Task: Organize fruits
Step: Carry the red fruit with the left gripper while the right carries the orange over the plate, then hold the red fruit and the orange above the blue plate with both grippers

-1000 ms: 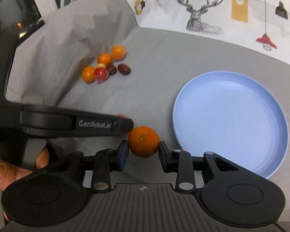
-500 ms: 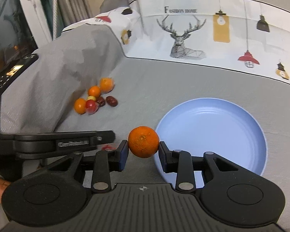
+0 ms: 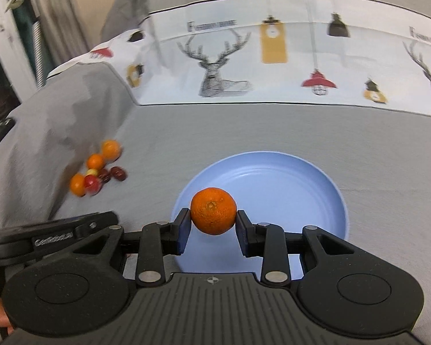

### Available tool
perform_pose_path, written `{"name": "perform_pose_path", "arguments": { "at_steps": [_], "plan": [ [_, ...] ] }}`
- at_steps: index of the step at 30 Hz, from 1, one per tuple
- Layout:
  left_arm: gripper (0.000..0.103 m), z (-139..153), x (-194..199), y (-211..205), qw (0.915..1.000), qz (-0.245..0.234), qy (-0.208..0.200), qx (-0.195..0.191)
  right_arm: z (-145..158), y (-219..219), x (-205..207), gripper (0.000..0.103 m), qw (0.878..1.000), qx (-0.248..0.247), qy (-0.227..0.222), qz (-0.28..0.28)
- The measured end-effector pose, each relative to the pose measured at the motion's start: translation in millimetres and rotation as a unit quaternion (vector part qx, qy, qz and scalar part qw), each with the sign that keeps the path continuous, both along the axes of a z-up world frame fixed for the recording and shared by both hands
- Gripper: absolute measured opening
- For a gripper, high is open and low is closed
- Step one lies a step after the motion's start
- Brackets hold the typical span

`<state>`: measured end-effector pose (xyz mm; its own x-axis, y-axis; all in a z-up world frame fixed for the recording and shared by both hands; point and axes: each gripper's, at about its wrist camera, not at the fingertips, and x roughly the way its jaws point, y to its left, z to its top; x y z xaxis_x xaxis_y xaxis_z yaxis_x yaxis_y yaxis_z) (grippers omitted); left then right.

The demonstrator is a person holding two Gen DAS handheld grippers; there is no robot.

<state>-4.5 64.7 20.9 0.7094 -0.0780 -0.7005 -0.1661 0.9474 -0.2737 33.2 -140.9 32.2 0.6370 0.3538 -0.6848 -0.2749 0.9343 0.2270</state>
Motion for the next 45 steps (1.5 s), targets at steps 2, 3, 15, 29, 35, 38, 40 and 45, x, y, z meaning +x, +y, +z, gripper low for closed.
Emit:
{"name": "perform_pose_path", "arguments": {
  "at_steps": [2,3,15,29,35,38,40,45],
  "plan": [
    [0.026,-3,2,4,0.9999,0.003,0.008,-0.012,-1,-5,1,0.035,1.0,0.004,0.004,-0.011],
    [0.026,-4,3,5,0.9997,0.004,0.013,-0.018,-1,-7,2,0.035,1.0,0.006,0.006,-0.015],
    [0.04,-26,13,-22,0.9928,-0.033,0.088,0.075,0,-9,2,0.036,1.0,0.01,0.006,-0.012],
    [0.034,2,-6,-54,0.9901,-0.065,-0.053,0.112,1,-14,4,0.036,0.999,-0.004,0.002,-0.037],
    [0.033,7,-6,-65,0.989,-0.077,-0.081,0.096,-1,-17,7,0.035,0.998,-0.025,0.0,-0.055],
    [0.033,9,1,-74,0.9907,-0.081,-0.078,0.077,-2,-21,9,0.035,0.997,-0.029,0.001,-0.067],
    [0.033,11,6,-82,0.991,-0.082,-0.081,0.068,-2,-23,10,0.035,0.997,-0.031,0.002,-0.074],
    [0.033,11,6,-108,0.9852,-0.111,-0.107,0.074,-3,-30,8,0.035,0.996,-0.036,0.0,-0.087]
  ]
}}
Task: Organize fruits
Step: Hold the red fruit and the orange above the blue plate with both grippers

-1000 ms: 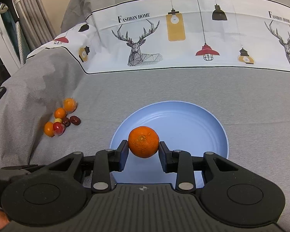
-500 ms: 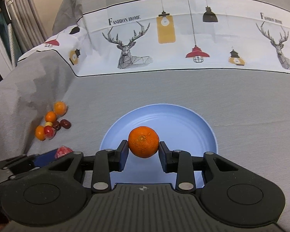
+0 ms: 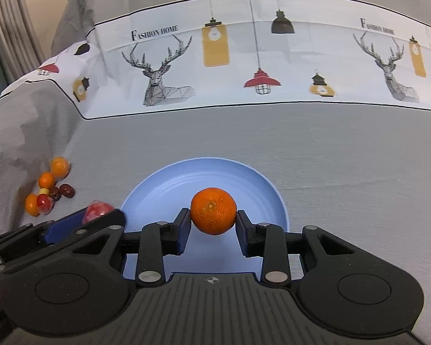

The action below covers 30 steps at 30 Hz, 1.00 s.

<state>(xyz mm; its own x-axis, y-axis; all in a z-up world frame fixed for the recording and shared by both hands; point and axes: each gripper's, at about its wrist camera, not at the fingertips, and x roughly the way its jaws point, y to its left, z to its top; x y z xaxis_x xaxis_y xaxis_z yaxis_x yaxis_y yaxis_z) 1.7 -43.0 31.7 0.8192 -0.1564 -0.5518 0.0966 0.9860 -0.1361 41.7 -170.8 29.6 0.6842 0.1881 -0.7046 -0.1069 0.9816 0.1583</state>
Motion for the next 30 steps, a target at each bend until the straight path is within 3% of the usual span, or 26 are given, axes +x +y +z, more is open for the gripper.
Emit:
{"name": "perform_pose_path", "arguments": {
  "at_steps": [4,10,30],
  "plan": [
    [0.033,-10,-6,-4,0.9985,-0.033,-0.016,0.041,0,-8,0,0.035,1.0,-0.003,0.002,-0.01],
    [0.033,-11,2,12,0.9998,-0.011,-0.01,0.015,1,-11,1,0.035,1.0,-0.007,-0.002,-0.017],
    [0.033,-12,3,10,0.9994,-0.028,-0.008,0.018,-2,-9,2,0.035,1.0,-0.01,-0.007,-0.022]
  ]
}}
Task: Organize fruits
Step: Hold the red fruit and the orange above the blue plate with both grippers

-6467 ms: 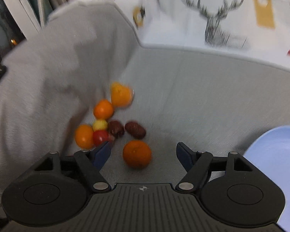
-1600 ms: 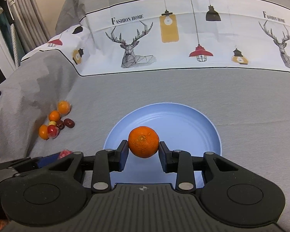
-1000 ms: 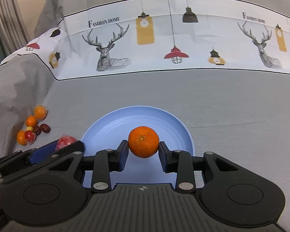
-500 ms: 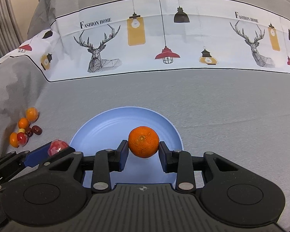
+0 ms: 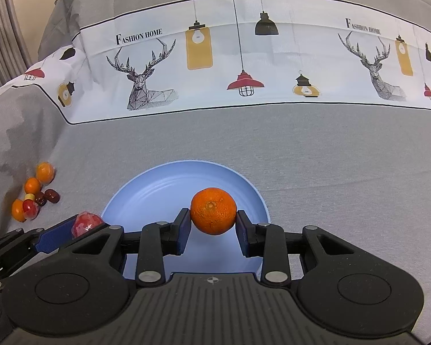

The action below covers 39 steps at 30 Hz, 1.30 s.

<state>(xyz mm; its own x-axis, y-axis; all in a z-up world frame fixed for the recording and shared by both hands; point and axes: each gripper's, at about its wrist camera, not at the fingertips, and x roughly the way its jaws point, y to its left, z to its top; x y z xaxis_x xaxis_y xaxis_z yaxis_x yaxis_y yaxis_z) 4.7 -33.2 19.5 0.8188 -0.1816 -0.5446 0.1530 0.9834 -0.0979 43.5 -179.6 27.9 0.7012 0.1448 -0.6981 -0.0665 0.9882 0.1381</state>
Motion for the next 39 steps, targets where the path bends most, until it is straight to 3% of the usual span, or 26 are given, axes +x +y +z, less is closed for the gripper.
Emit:
{"name": "perform_pose_path", "arguments": {
  "at_steps": [39],
  "plan": [
    [0.033,0.5,-0.8,0.5,1.0,-0.004,-0.006,0.0,7.7,-0.2,-4.9,0.036,1.0,0.001,-0.029,-0.004]
  ]
}}
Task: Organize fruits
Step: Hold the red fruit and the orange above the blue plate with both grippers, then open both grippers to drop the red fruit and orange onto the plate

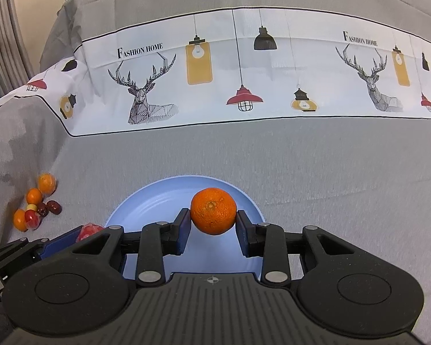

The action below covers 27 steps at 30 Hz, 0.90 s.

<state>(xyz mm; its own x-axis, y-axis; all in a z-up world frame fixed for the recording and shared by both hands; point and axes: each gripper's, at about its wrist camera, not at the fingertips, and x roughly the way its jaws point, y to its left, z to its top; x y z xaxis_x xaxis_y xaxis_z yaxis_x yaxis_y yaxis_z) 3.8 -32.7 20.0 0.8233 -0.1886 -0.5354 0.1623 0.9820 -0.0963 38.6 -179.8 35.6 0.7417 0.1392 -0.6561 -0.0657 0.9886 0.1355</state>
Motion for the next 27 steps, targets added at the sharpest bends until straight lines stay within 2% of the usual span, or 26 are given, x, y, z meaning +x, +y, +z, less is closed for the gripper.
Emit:
{"name": "perform_pose_path", "arguments": {
  "at_steps": [22,24,25,26,27],
  "plan": [
    [0.033,1.7,-0.4,-0.8,1.0,-0.002,-0.001,-0.003,6.2,-1.7,-3.1,0.036,1.0,0.005,-0.026,-0.004],
    [0.039,2.0,0.3,-1.2,1.0,-0.002,0.004,-0.005,6.2,-1.3,-3.1,0.036,1.0,0.006,-0.025,-0.003],
    [0.051,2.1,0.4,-0.9,1.0,0.001,0.004,-0.003,5.5,-0.5,-2.6,0.038,1.0,0.004,-0.022,-0.003],
    [0.056,2.8,-0.6,-0.4,1.0,0.006,-0.001,-0.001,4.6,0.5,-1.9,0.05,1.0,0.002,-0.018,-0.001],
    [0.056,3.9,-0.8,0.4,1.0,0.009,-0.004,-0.001,4.1,1.3,-2.2,0.056,1.0,-0.001,-0.018,-0.003]
  ]
}}
